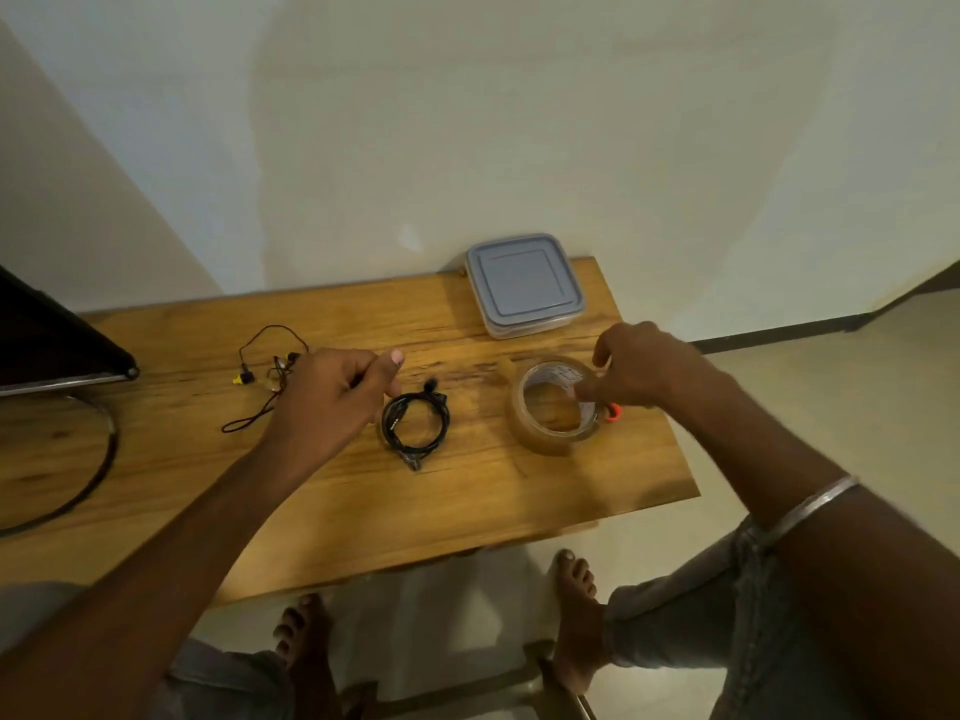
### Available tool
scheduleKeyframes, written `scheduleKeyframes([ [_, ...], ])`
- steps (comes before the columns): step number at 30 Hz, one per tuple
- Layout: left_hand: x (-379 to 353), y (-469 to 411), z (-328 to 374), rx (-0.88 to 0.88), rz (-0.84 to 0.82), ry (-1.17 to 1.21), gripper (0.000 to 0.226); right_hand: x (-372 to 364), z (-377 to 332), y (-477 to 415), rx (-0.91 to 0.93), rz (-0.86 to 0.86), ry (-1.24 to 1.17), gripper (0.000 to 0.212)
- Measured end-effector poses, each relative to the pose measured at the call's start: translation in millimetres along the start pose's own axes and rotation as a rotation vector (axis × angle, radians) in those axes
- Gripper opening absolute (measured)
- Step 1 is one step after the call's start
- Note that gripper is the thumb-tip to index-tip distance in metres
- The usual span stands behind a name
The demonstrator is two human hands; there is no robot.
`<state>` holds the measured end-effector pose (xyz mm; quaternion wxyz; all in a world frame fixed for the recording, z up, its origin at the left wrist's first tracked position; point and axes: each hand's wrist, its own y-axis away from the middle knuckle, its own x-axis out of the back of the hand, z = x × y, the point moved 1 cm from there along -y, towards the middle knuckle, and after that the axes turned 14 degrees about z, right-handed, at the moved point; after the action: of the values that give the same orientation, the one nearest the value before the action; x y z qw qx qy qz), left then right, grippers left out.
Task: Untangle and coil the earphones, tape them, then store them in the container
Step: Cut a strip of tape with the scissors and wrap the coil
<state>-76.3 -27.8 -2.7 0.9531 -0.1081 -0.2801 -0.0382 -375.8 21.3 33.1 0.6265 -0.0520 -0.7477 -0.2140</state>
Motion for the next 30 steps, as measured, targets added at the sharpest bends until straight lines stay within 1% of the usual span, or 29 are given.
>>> scheduleKeyframes([
  [1,-2,1,0,-0.022,-0.021,0.012,0.039,-6,-2,1,0.013,-0.012,-0.006,0.052],
  [3,-5,3,2,-0.05,-0.069,0.03,0.038,-15,-4,-1,0.05,0.018,-0.017,0.044],
  [5,-8,5,3,-0.01,-0.113,0.054,0.038,-18,-8,-4,0.075,0.081,-0.012,0.034],
  [7,-11,8,8,0.115,-0.164,0.124,0.039,-16,-11,-8,0.1,0.131,-0.05,0.027],
  [10,-16,12,18,0.357,-0.276,0.242,0.041,-10,-22,-8,0.161,0.188,-0.134,0.023],
  [12,-19,15,21,0.475,-0.325,0.315,0.045,-3,-32,-3,0.223,0.227,-0.195,0.022],
  [14,-19,16,23,0.567,-0.329,0.371,0.049,4,-42,5,0.32,0.293,-0.227,0.021],
  [16,-16,14,24,0.662,-0.304,0.422,0.056,10,-51,11,0.428,0.399,-0.231,0.02],
  [19,-11,9,24,0.777,-0.23,0.484,0.062,13,-66,15,0.558,0.531,-0.188,0.019],
  [22,-7,5,22,0.874,-0.166,0.558,0.053,15,-76,18,0.634,0.614,-0.188,0.019],
  [26,-2,1,20,0.96,-0.204,0.719,0.028,12,-80,16,0.676,0.688,-0.255,0.021],
  [28,0,-1,18,0.984,-0.175,0.802,0.015,7,-80,15,0.684,0.71,-0.276,0.023],
  [30,0,-4,15,1.007,-0.12,0.856,0.009,2,-80,12,0.674,0.731,-0.306,0.022],
])
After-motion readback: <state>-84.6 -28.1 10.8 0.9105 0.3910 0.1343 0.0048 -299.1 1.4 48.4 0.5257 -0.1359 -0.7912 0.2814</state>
